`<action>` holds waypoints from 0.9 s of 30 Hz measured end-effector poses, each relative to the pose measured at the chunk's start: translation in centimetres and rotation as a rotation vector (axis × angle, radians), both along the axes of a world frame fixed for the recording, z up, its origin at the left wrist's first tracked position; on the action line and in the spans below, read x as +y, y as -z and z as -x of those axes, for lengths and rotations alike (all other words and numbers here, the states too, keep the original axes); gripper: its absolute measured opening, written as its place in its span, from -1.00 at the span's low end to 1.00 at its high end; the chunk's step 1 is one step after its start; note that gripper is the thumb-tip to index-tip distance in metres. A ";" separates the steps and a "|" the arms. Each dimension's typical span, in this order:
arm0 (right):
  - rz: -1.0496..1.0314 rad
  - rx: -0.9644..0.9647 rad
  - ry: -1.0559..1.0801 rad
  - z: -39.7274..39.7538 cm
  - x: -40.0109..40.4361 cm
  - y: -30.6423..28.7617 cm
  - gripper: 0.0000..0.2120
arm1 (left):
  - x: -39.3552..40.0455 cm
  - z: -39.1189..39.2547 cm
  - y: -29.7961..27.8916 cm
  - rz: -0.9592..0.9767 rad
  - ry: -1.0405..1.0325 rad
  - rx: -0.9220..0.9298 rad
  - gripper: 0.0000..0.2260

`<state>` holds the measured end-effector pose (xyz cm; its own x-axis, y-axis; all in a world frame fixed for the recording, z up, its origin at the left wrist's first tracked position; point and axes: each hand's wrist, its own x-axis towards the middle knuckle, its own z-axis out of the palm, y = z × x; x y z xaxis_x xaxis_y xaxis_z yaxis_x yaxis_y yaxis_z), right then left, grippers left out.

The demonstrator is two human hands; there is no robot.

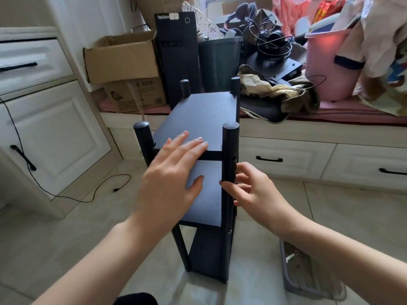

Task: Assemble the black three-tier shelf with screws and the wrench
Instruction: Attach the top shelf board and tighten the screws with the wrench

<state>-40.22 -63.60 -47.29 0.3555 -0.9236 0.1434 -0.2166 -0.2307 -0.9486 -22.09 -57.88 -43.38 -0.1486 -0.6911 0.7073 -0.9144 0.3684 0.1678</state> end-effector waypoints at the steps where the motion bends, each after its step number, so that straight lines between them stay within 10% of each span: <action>1: -0.007 -0.007 0.014 0.1 0.1 -0.2 -0.71 | -0.4 0.1 0.2 0.000 -0.009 -0.038 -0.46; 6: 0.217 -0.049 0.109 1.2 0.3 -3.2 -0.49 | -2.1 0.6 0.2 0.082 -0.031 -0.141 -0.49; 27: 0.279 0.028 -0.077 1.6 -0.2 -7.9 -0.85 | -3.8 0.1 -0.9 0.084 0.004 -0.216 -0.61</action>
<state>-41.79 -63.79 -39.36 0.4300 -0.8201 0.3775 -0.2136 -0.4986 -0.8401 -22.19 -61.71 -42.52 -0.3052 -0.6301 0.7140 -0.9244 0.3762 -0.0631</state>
